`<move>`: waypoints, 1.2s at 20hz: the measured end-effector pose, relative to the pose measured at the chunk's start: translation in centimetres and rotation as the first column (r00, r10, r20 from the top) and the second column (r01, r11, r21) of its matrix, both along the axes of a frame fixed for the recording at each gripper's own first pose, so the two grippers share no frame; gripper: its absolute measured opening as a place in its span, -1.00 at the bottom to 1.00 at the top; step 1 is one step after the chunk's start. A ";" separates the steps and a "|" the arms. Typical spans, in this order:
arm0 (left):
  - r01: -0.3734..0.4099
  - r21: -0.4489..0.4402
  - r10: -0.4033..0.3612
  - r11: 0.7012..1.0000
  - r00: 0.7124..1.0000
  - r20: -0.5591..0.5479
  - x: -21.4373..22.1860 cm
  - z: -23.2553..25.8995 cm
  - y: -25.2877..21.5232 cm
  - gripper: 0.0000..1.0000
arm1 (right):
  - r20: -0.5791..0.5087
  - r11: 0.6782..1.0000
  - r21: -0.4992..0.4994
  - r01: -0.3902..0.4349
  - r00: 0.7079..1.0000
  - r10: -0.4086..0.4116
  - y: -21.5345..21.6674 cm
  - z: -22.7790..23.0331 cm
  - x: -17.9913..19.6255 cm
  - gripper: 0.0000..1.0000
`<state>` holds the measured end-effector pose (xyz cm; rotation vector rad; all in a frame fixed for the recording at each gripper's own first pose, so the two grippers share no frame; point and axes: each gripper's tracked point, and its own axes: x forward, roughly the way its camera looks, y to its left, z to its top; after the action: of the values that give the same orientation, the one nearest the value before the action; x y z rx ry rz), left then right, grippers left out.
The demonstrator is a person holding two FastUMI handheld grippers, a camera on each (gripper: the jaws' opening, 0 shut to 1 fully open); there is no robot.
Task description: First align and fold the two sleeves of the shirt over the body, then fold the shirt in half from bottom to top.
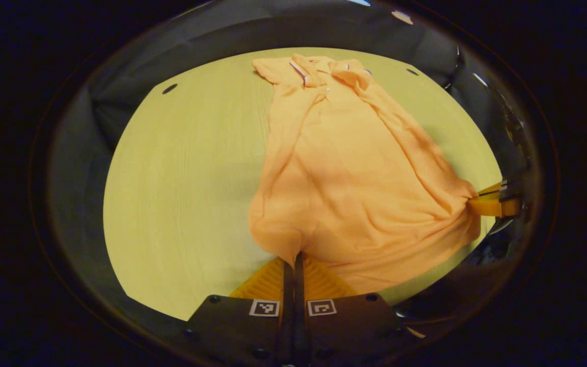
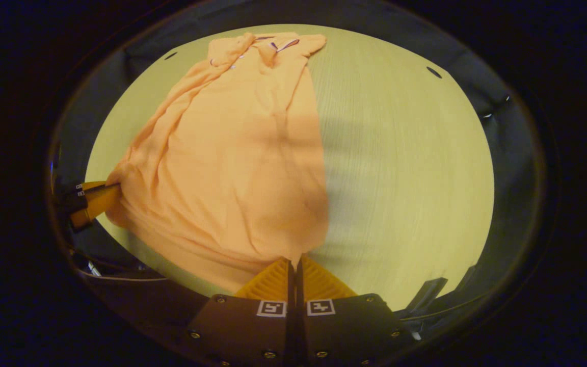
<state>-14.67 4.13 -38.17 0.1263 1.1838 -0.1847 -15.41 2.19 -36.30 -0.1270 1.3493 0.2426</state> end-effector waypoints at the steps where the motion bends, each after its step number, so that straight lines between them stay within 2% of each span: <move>1: -0.006 -0.003 0.006 1.000 1.000 0.013 0.5 0.5 0.1 -0.88 | 0.007 1.000 0.007 0.004 1.000 -0.004 0.0 0.4 0.3 -0.99; 5: -0.015 -0.011 0.016 1.000 0.998 0.061 2.8 2.5 0.0 -0.88 | 0.047 0.999 0.037 0.022 0.999 -0.024 0.2 2.3 2.3 -0.99; 11: -0.045 -0.042 0.050 0.998 0.990 0.130 7.8 5.3 -0.2 -0.88 | 0.131 0.997 0.071 0.041 0.990 -0.050 0.1 5.4 7.5 -0.99; 18: -0.078 -0.088 0.097 0.993 0.969 0.227 16.7 8.5 0.0 -0.89 | 0.233 0.995 0.096 0.027 0.971 -0.049 0.6 9.3 15.6 -0.99; 24: -0.067 -0.091 0.094 0.994 0.938 0.333 24.9 11.2 0.3 -0.89 | 0.327 0.994 0.109 0.010 0.944 -0.045 1.6 11.9 23.7 -0.99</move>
<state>10.23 4.41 -27.01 0.0376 0.8370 -0.1307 8.27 3.77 -24.43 -0.0563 1.0020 0.2561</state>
